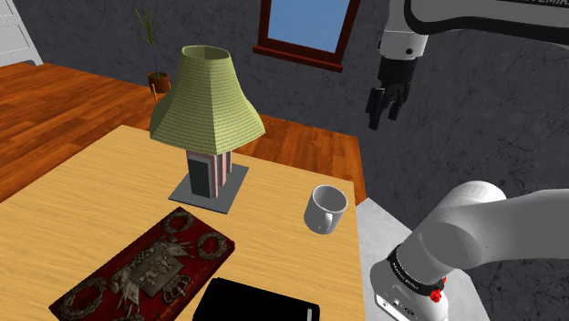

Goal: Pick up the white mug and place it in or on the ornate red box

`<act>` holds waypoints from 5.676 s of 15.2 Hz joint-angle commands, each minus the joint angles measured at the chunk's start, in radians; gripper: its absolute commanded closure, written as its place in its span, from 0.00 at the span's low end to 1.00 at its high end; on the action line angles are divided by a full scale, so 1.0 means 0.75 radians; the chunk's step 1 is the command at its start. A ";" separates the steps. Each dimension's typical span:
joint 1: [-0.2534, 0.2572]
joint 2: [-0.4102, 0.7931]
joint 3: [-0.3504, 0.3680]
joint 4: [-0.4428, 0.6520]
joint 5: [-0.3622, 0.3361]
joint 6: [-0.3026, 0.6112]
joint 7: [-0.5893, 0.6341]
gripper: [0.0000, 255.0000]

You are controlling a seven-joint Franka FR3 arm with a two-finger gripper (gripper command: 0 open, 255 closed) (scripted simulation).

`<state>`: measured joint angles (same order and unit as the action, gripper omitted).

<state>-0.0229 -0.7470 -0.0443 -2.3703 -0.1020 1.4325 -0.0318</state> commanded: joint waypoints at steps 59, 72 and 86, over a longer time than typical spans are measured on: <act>0.133 -0.174 0.191 -0.518 0.324 0.399 0.344 1.00; 0.213 -0.011 0.360 -0.288 0.458 0.357 0.533 1.00; 0.264 0.537 0.738 0.200 0.539 0.496 0.959 1.00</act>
<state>0.1764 -0.3798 0.4910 -2.2574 0.3095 1.8022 0.6626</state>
